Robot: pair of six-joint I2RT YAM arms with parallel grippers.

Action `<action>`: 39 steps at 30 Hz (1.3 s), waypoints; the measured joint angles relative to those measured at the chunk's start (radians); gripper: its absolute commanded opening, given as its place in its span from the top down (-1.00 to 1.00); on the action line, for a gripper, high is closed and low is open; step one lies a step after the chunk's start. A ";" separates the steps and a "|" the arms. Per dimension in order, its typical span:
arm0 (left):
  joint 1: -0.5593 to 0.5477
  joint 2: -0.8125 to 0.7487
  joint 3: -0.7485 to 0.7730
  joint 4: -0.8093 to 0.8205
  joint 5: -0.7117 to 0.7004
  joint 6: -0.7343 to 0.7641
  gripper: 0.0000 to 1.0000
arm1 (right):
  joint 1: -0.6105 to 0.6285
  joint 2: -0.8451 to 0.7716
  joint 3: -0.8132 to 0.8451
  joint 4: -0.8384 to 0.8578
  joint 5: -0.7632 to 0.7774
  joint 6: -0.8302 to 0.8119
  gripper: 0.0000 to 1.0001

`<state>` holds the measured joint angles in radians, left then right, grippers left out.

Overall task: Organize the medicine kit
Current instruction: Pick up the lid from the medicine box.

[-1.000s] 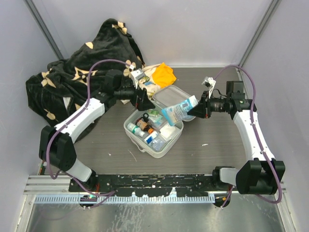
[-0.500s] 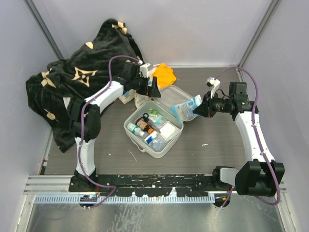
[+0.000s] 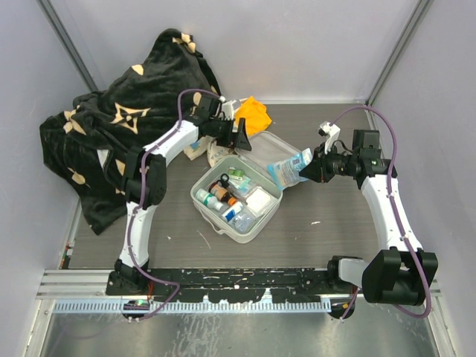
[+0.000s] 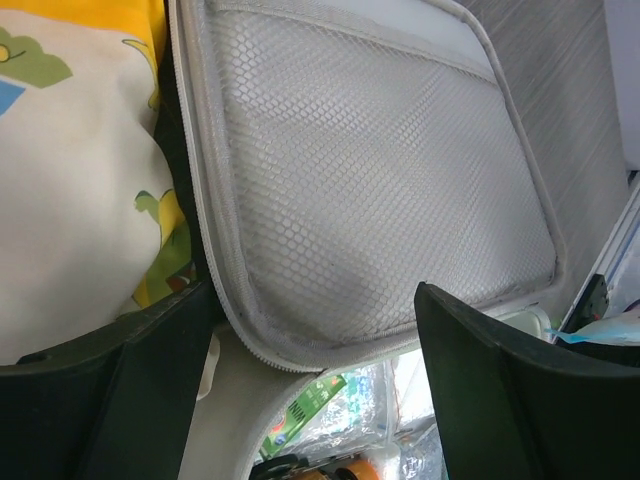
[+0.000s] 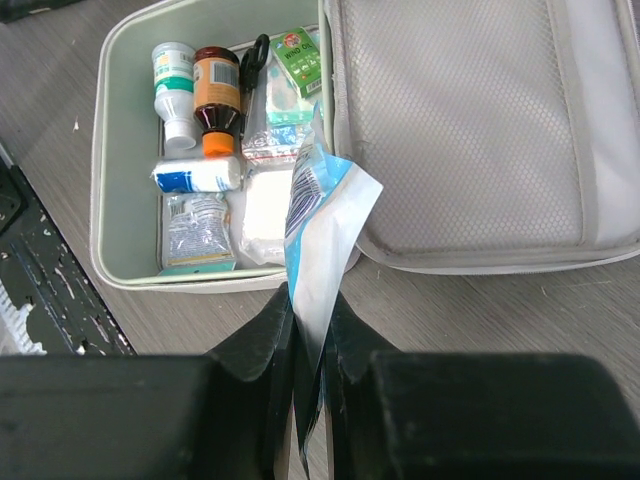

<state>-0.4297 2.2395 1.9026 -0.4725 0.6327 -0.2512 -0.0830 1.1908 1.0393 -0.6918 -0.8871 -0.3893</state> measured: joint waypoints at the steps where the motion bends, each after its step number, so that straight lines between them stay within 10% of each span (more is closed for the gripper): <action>1: 0.000 0.008 0.009 -0.004 0.008 0.000 -0.59 | -0.001 0.000 -0.001 0.000 0.004 0.000 0.91; 21: -0.026 0.216 0.304 -0.120 0.088 -0.040 -0.63 | -0.010 0.000 0.005 0.007 0.071 0.004 0.93; 39: -0.033 0.268 0.375 -0.103 0.254 -0.040 0.19 | -0.020 0.106 0.283 -0.011 0.375 0.104 0.97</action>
<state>-0.4625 2.5076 2.2776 -0.5751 0.8871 -0.2916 -0.1032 1.2968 1.3220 -0.7033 -0.5121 -0.2855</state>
